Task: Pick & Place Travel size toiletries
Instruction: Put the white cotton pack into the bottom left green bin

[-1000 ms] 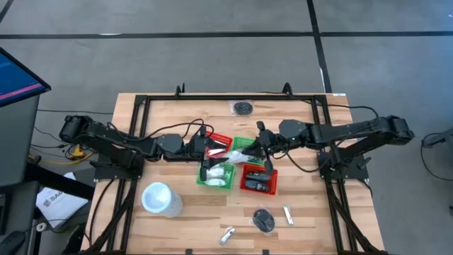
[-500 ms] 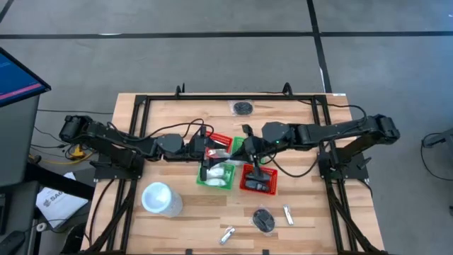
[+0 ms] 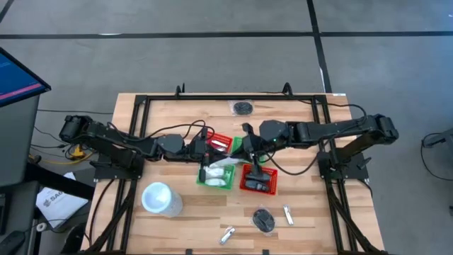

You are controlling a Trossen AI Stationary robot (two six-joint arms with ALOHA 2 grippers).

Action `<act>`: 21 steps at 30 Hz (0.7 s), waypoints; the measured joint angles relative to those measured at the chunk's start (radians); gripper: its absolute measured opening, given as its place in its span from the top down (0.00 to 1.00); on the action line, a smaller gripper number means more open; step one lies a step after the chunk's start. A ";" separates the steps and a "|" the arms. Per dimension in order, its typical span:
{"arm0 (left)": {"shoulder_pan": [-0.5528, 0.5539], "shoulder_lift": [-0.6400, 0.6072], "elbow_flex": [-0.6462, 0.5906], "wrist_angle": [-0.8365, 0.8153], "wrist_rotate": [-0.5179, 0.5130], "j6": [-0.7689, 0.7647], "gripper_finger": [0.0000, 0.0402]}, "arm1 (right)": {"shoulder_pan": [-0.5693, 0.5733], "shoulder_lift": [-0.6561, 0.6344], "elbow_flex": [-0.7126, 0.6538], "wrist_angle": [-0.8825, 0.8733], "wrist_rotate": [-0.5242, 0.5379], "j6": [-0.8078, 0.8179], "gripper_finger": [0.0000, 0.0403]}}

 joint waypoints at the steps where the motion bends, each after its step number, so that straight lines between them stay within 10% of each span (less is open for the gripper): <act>1: 0.000 0.000 0.000 -0.002 0.000 0.000 0.99 | 0.000 0.000 0.000 -0.007 0.000 -0.003 1.00; 21: -0.014 -0.001 0.000 -0.204 -0.003 -0.131 1.00 | -0.054 0.000 0.000 -0.216 0.000 0.013 0.80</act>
